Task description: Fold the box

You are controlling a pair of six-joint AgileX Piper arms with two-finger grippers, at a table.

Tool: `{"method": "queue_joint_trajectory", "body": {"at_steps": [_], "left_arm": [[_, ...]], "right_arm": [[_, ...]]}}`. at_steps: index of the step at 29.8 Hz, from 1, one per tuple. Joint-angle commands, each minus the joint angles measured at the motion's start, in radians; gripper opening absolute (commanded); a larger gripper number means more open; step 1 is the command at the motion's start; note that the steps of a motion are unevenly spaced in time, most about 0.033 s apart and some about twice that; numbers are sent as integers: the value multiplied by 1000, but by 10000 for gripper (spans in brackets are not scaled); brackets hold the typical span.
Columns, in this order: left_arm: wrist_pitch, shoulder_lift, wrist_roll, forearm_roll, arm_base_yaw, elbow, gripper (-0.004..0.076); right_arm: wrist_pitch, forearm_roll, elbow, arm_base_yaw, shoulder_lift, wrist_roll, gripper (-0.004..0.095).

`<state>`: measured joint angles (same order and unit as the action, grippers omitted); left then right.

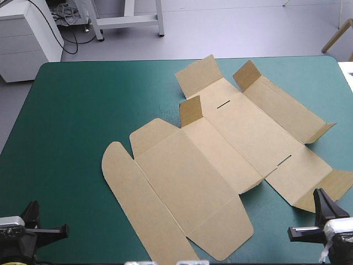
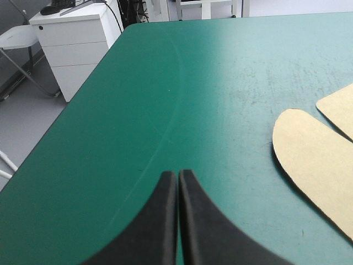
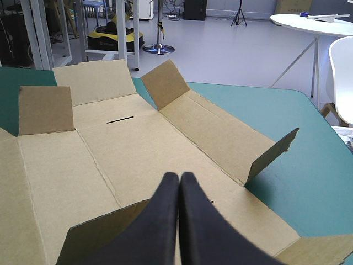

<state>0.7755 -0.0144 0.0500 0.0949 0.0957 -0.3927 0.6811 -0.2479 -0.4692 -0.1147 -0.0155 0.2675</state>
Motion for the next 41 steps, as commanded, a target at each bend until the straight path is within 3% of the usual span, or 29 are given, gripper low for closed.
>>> {"method": "queue_joint_trajectory", "body": {"at_steps": [1,12,16,20,25,27,35,41], "left_arm": [[-77,-18,1,-1,-6,-22,-10],[-77,-18,1,-1,-6,-22,-10],[-77,-18,1,-1,-6,-22,-10],[-79,-18,1,-1,-6,-22,-10],[-79,-18,-3,-1,-6,-22,-10],[-79,-18,-1,1,-6,-20,-10],[-81,-18,-2,3,-6,-20,-10],[-81,-18,-2,3,-6,-20,-10]], "right_arm": [[-77,-5,-20,1,-18,1,-19],[-77,-5,-20,1,-18,1,-17],[-77,-5,-20,1,-18,1,26],[-77,-5,-20,1,-18,1,239],[-79,7,-20,1,-18,-16,710],[-82,27,-20,1,-18,-41,817],[-82,34,-20,1,-14,-51,850],[-34,20,-44,1,56,-167,851]]}}
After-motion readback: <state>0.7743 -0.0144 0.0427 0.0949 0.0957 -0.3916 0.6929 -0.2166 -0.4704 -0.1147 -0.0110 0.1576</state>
